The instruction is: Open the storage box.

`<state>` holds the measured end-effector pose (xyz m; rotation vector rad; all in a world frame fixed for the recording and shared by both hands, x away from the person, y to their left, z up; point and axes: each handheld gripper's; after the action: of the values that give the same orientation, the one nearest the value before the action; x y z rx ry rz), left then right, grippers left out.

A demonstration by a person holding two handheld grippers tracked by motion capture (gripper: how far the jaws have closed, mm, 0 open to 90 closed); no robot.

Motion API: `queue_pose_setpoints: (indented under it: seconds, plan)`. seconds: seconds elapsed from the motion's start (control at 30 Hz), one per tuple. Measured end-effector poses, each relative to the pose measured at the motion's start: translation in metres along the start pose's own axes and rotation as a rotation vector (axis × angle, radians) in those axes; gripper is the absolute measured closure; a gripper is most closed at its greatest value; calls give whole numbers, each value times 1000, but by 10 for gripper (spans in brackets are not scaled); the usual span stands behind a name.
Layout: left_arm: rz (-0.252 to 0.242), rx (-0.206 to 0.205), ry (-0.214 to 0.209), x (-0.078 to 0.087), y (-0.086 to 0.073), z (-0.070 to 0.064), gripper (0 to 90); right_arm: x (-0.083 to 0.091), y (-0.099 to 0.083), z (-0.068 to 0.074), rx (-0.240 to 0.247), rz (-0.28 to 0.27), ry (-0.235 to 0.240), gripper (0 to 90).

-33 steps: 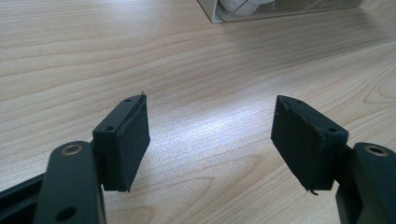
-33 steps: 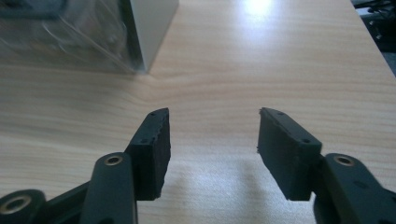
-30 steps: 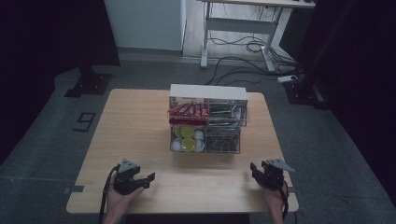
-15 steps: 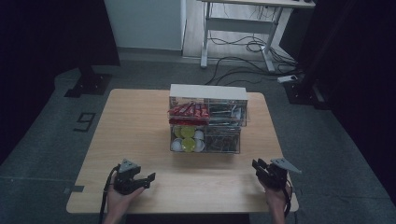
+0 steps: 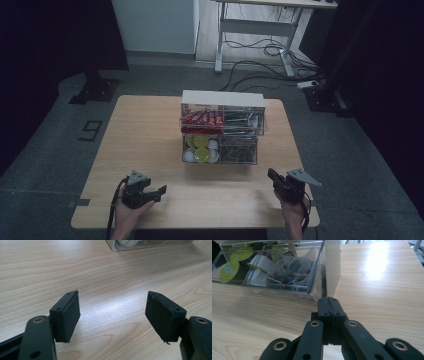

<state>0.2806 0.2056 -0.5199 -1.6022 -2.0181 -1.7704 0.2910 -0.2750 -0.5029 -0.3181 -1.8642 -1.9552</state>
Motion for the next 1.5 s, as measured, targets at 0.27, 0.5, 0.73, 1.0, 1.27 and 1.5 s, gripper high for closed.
queue_pose_setpoints:
  seconds: [0.27, 0.5, 0.73, 1.0, 1.27, 1.5]
  plan:
    - [-6, 4, 7, 2, 0, 1, 281, -1, 4, 7, 13, 6, 24, 887]
    - [-13, 0, 11, 4, 1, 0, 281, -5, 16, 20, 50, 6, 57, 887]
    - [-15, 2, 11, 5, 1, -1, 281, -10, 27, 35, 57, -13, 89, 886]
    - [-16, 6, 15, 7, 2, 1, 281, -21, 36, 53, 84, -21, 120, 886]
    - [-14, 5, 18, 6, 1, 1, 281, -32, 37, 67, 99, -15, 158, 886]
    - [-6, 3, 13, 4, 1, -1, 281, -38, 28, 72, 99, -2, 170, 886]
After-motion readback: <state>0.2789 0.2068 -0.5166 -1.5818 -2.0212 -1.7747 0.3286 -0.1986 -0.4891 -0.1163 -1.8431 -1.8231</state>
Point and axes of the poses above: each handheld gripper's, and its own axes: x roughly backward along the jaws, y roughly out of its top, z roughly to its left, and after that the axes turned 14 degrees about -y, right-handed
